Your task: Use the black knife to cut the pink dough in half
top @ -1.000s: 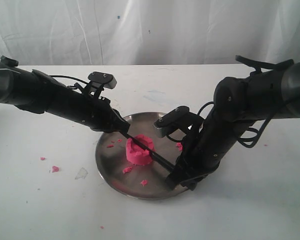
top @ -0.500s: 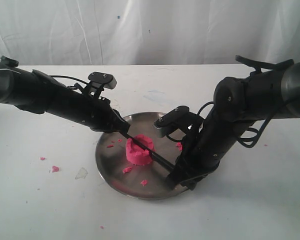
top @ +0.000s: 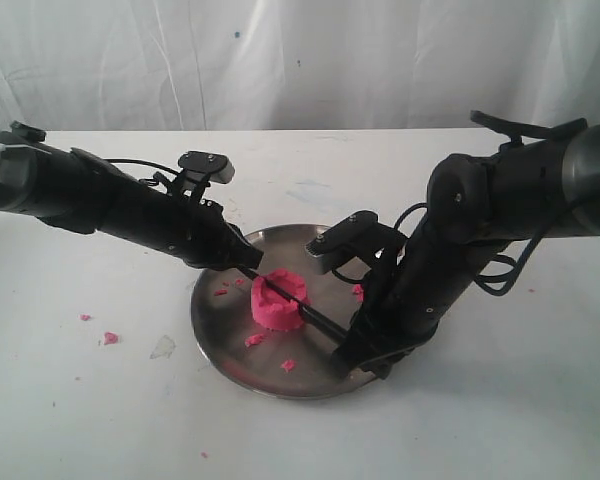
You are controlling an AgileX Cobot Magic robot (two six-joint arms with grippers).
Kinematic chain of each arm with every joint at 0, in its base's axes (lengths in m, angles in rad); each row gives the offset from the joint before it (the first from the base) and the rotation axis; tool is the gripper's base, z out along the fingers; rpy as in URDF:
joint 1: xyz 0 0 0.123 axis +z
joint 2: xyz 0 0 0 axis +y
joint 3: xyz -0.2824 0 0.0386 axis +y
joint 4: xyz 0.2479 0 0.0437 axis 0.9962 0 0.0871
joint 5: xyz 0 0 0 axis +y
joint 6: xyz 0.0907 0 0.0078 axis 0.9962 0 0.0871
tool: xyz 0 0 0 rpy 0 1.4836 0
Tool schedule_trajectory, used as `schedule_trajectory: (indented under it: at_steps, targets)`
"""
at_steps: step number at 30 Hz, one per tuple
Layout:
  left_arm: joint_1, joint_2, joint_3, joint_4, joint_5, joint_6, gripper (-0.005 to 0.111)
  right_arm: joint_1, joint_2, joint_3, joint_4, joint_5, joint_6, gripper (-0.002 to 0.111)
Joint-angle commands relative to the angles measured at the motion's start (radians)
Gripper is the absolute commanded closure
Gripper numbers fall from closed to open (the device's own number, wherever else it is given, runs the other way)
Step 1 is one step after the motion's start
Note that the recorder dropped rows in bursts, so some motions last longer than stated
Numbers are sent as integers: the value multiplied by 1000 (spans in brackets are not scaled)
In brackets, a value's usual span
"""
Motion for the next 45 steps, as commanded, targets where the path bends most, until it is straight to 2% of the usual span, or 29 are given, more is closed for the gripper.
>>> schedule_trajectory:
  at_steps: [1, 13, 20, 45]
  targets:
    - [1, 21, 13, 32, 13, 1, 107, 1, -1, 1, 9, -21, -1, 108]
    - [1, 17, 11, 32, 13, 1, 107, 1, -1, 1, 9, -23, -1, 108]
    - [1, -70, 11, 22, 12, 1, 107, 1, -1, 1, 9, -23, -1, 108]
    - [1, -68, 11, 18, 12, -3, 107, 1, -1, 1, 9, -23, -1, 108]
